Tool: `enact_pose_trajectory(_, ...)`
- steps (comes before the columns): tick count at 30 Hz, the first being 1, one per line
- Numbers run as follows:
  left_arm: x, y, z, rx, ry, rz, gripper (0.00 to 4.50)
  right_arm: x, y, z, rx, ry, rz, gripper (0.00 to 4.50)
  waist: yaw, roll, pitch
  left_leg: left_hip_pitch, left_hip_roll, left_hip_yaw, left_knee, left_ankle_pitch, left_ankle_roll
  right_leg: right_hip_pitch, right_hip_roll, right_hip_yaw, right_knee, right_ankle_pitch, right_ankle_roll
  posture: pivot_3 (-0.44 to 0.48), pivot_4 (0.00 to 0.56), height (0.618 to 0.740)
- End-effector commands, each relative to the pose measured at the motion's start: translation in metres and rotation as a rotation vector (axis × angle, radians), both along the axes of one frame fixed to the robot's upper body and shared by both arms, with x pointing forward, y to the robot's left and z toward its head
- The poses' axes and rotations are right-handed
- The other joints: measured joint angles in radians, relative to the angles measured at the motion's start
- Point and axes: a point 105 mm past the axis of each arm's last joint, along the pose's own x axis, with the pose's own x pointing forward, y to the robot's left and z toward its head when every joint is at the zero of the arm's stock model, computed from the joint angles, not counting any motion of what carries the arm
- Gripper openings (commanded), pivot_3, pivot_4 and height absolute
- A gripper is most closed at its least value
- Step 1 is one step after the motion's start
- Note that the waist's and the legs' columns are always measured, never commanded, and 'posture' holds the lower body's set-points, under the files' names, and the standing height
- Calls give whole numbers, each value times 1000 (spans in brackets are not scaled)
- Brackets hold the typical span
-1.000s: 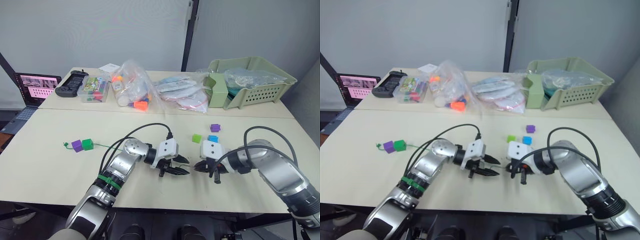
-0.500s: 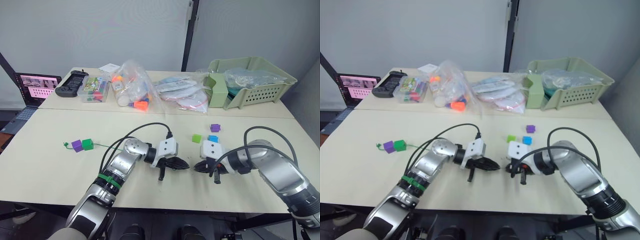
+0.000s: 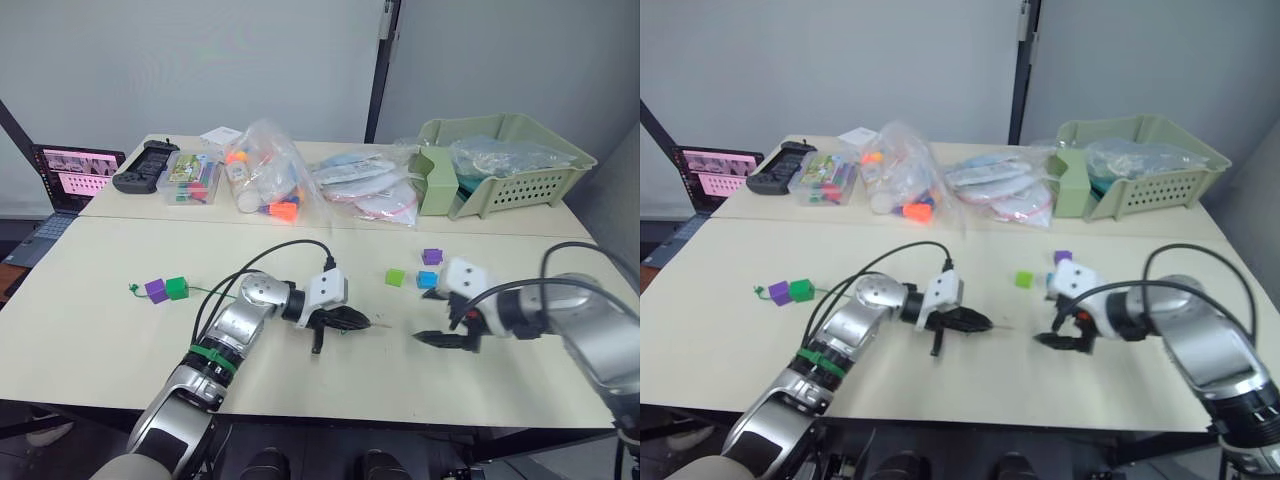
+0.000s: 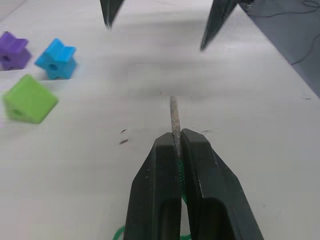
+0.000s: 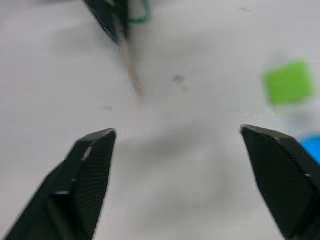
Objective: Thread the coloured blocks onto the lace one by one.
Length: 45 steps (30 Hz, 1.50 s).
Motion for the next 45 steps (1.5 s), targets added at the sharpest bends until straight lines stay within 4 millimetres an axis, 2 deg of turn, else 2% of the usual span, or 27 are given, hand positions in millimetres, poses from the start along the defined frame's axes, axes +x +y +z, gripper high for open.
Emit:
enact_pose_trajectory(1,4,3,12,-30,-37,9,0,1,-19,22,-8,-105,-72,4470,-1,0,0,0,0,0,0,0,0,0,0,0,0,0,0,0,150,737)
enact_pose_trajectory(7,9,8,14,-35,-40,33,0,-1,-46,28,-33,-158,-164,4470,-2,0,0,0,0,0,0,0,0,0,0,0,0,0,0,0,150,737)
enact_pose_trajectory(12,10,8,18,-49,-44,44,0,10,-56,24,-107,-209,-155,4470,-4,0,0,0,0,1,0,0,0,0,0,0,0,0,0,0,150,737)
enact_pose_trajectory(15,10,7,20,-63,-42,51,0,22,-55,25,-134,-261,-130,4470,-5,0,0,1,0,1,0,0,0,0,0,1,0,0,0,0,150,737)
enact_pose_trajectory(21,9,8,23,-87,-44,76,0,59,-57,27,-245,-332,-84,4470,-9,0,0,3,0,2,-1,0,0,1,0,2,0,0,0,0,150,737)
enact_pose_trajectory(25,8,10,24,-96,-47,95,0,74,-46,26,-219,-305,-36,4470,-7,0,0,3,0,3,-2,0,0,1,0,2,0,0,0,0,150,737)
enact_pose_trajectory(31,7,11,23,-99,-49,113,0,88,-25,13,-205,-265,41,4470,-5,0,0,3,0,2,-2,0,0,1,0,2,0,0,0,0,150,737)
enact_pose_trajectory(34,6,10,23,-99,-48,114,0,93,-22,10,-215,-257,58,4470,-4,0,0,3,0,2,-2,0,0,0,0,2,0,0,0,0,150,737)
enact_pose_trajectory(41,6,10,23,-94,-52,117,0,98,-26,4,-237,-227,66,4470,-6,0,0,3,0,2,-2,0,0,0,0,2,0,0,0,0,150,737)
enact_pose_trajectory(45,6,11,22,-91,-54,120,0,106,-33,15,-267,-262,45,4470,-7,1,0,3,0,2,-2,0,0,0,0,2,0,0,0,0,150,737)
